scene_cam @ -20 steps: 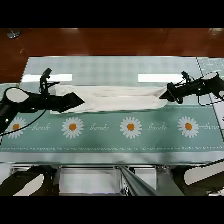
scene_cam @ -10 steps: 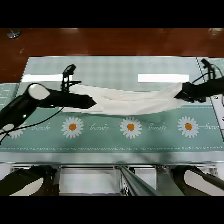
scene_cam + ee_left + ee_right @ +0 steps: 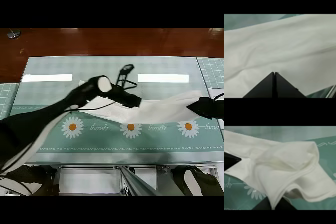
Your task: Fold the shirts.
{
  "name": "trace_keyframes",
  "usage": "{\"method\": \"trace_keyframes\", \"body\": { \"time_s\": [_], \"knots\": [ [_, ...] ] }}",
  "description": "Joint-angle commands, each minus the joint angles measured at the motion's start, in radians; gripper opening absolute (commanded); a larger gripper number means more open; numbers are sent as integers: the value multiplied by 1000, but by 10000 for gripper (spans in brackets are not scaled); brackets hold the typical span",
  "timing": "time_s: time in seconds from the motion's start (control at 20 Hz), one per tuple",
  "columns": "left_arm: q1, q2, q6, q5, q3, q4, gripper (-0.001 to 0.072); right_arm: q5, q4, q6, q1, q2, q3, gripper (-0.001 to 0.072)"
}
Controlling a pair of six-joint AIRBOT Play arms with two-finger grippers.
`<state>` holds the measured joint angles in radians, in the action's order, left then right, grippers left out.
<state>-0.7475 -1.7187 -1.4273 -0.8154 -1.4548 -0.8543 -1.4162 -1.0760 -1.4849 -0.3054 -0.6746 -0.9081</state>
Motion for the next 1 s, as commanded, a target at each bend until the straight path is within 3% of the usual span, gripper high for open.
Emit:
{"method": "trace_keyframes", "body": {
  "time_s": [0.0, 0.25, 0.4, 0.65, 0.95],
  "knots": [
    [-125, -150, -79, -46, -135, -6, 27, -15, 5, -24, 0, 35, 6, 24],
    [-234, -238, -52, -67, -145, 113, 28, 6, 29, -26, 0, 15, 6, 25],
    [-192, -233, -49, -122, -173, 122, 28, 7, 102, 5, 0, -27, 6, 25],
    [109, -117, -47, -354, -251, 109, 27, 22, 181, 26, 57, -104, -6, 25],
    [478, 228, -37, -495, -167, -182, 28, 212, 179, -68, 436, -373, -217, 25]
  ]
}}
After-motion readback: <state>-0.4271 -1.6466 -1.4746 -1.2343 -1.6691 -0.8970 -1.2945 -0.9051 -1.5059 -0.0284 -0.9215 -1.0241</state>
